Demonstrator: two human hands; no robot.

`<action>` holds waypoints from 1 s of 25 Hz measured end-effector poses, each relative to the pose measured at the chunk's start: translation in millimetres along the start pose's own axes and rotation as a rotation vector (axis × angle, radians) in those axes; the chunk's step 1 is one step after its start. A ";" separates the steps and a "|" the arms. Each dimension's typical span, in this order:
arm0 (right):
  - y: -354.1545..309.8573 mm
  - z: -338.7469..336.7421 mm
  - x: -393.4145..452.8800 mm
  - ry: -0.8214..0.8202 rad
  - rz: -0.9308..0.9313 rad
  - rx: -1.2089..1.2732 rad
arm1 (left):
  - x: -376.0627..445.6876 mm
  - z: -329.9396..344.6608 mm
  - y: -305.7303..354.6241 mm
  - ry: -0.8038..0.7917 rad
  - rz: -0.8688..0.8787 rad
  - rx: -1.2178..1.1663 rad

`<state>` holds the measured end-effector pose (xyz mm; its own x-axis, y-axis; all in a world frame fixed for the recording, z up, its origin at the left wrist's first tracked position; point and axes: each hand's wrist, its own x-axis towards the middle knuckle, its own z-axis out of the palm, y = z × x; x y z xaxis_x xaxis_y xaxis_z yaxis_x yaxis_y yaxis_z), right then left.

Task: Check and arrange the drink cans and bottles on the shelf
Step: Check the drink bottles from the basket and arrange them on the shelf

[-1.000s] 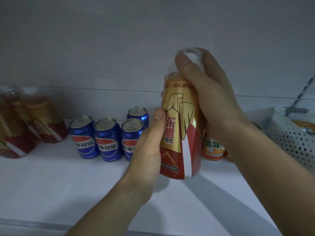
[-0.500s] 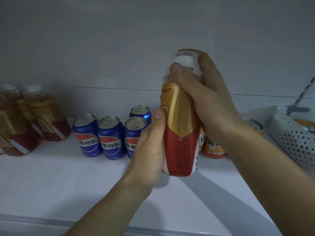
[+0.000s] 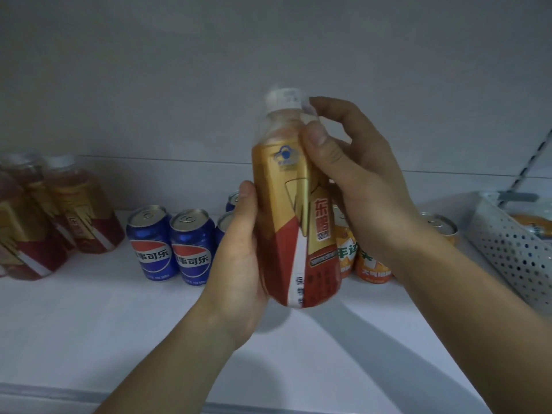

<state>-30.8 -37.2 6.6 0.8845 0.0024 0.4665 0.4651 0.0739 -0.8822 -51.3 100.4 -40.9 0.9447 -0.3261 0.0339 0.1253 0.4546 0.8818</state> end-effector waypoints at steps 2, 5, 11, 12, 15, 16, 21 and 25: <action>-0.6 2.8 -0.6 -0.007 0.024 -0.059 | 1.2 -2.1 -1.4 0.054 0.025 0.029; -1.3 2.7 0.8 -0.031 0.063 -0.124 | 1.5 -7.1 -1.5 0.081 0.005 0.043; -1.0 -3.1 1.7 -0.071 0.068 -0.165 | 1.1 -12.0 1.7 0.037 0.009 0.074; -2.0 -4.5 1.4 -0.089 0.057 -0.148 | 1.3 -11.7 3.0 0.034 0.030 0.084; -5.8 -8.1 -2.9 -0.168 -0.022 -0.189 | 3.8 -11.2 3.8 0.038 0.250 0.217; -7.8 -7.1 -5.4 -0.195 -0.047 -0.225 | 4.3 -10.4 4.0 0.043 0.352 0.273; -15.4 -4.0 -14.1 -0.209 -0.120 -0.316 | 7.3 -20.1 1.9 0.019 0.627 0.408; -20.7 -12.0 -31.5 -0.240 -0.140 -0.313 | 7.0 -26.0 -5.1 -0.056 0.739 0.568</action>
<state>-67.8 -50.8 9.4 0.7956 0.2485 0.5525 0.6016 -0.2167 -0.7689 -37.5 117.4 -57.4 0.7078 -0.1619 0.6876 -0.6825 0.0943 0.7248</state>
